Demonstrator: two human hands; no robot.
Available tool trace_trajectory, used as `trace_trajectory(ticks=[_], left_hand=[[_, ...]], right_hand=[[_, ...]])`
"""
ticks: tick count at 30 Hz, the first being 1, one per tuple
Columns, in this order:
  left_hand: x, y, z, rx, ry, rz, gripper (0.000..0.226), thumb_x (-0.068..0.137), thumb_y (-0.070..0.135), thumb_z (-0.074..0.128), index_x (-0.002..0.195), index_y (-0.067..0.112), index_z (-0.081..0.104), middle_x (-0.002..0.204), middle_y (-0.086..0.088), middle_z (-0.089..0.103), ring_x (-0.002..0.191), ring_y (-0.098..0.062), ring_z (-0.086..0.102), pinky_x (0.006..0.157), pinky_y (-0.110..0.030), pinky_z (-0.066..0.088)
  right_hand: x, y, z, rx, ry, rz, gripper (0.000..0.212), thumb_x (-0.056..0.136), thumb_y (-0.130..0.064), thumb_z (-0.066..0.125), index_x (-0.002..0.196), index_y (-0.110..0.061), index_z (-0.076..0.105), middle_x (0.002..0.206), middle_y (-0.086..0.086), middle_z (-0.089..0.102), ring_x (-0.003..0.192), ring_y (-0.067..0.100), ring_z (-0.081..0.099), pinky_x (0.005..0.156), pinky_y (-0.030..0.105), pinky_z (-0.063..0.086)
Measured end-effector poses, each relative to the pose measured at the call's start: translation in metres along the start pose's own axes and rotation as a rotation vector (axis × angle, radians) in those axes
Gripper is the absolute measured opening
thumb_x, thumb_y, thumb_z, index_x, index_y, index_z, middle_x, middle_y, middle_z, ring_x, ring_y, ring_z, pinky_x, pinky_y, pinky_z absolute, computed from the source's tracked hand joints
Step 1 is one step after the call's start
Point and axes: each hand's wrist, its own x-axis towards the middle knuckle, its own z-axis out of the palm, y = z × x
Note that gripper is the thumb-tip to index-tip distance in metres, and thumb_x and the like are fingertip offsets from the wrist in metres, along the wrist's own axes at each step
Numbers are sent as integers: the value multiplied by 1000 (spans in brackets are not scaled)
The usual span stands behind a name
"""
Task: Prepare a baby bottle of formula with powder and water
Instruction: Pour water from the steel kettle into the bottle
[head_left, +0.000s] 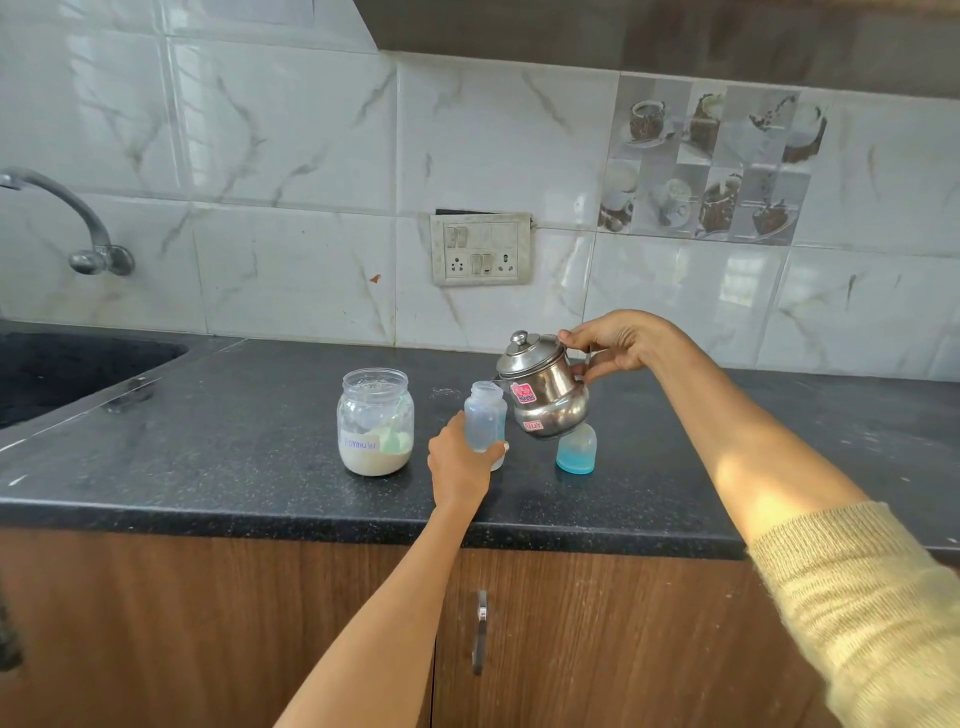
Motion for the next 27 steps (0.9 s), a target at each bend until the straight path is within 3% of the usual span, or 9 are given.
trace_trajectory(ticks=[6, 10, 15, 18, 22, 27], left_hand=[[1, -1, -1, -7, -4, -4, 50, 74, 27, 77, 116, 11, 56, 112, -6, 64, 104, -22, 58, 79, -26, 43], [0, 1, -1, -7, 5, 1, 52, 74, 27, 77, 118, 10, 56, 115, -7, 63, 108, -24, 58, 86, -30, 45], [0, 1, -2, -4, 1, 1, 51, 74, 27, 77, 118, 11, 56, 115, -7, 63, 107, -23, 58, 86, -29, 45], [-1, 2, -2, -11, -3, -5, 51, 74, 26, 76, 118, 10, 56, 115, -7, 63, 108, -23, 57, 84, -28, 44], [-1, 2, -3, -14, -2, -1, 51, 74, 26, 77, 118, 10, 56, 116, -7, 63, 109, -23, 57, 87, -31, 45], [0, 2, -2, -10, -5, -6, 52, 74, 26, 77, 119, 11, 56, 117, -7, 63, 109, -23, 57, 89, -31, 46]], right_hand=[[-7, -9, 4, -32, 4, 5, 41, 89, -17, 62, 126, -1, 56, 143, 9, 42, 73, 22, 59, 89, 40, 47], [-7, -12, 4, -52, 24, 2, 42, 89, -16, 62, 128, -1, 55, 143, 9, 43, 73, 22, 60, 89, 40, 48], [-4, -19, 4, -118, 41, 7, 40, 88, -19, 63, 125, -3, 58, 144, 9, 42, 92, 24, 64, 96, 39, 49], [-4, -21, 5, -158, 51, -2, 41, 88, -20, 64, 125, -4, 58, 145, 10, 42, 77, 20, 62, 98, 39, 49], [-4, -25, 6, -209, 55, -17, 41, 88, -20, 64, 125, -4, 58, 145, 11, 42, 76, 19, 62, 98, 39, 49], [-2, -29, 6, -242, 63, -16, 46, 86, -20, 67, 127, -2, 58, 143, 11, 45, 99, 25, 65, 98, 39, 50]])
